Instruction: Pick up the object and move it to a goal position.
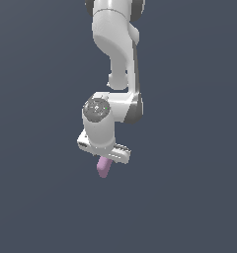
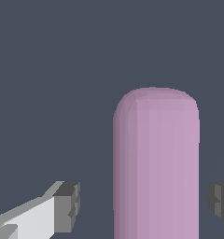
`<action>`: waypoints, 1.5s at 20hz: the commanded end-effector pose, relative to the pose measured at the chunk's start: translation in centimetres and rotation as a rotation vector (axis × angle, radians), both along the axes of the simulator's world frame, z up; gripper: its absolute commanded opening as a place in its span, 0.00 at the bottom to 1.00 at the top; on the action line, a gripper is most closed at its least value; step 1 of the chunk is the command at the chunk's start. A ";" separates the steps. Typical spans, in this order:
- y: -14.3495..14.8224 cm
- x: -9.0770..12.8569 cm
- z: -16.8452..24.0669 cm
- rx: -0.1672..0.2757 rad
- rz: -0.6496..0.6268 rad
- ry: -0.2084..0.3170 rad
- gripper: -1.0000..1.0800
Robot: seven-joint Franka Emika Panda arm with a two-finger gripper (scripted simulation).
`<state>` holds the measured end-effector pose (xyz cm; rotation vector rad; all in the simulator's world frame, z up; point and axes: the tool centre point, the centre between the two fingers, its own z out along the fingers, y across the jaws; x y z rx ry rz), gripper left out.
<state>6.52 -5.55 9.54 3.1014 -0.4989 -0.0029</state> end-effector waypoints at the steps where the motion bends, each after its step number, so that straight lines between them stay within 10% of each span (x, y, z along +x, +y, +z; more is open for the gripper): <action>1: 0.0 0.1 0.0 0.000 0.000 -0.002 0.96; 2: 0.0 0.1 0.0 0.000 0.000 -0.002 0.96; 3: 0.0 0.1 0.0 0.000 0.000 -0.002 0.00; 30: 1.9 -3.8 0.9 0.000 0.000 -0.001 0.00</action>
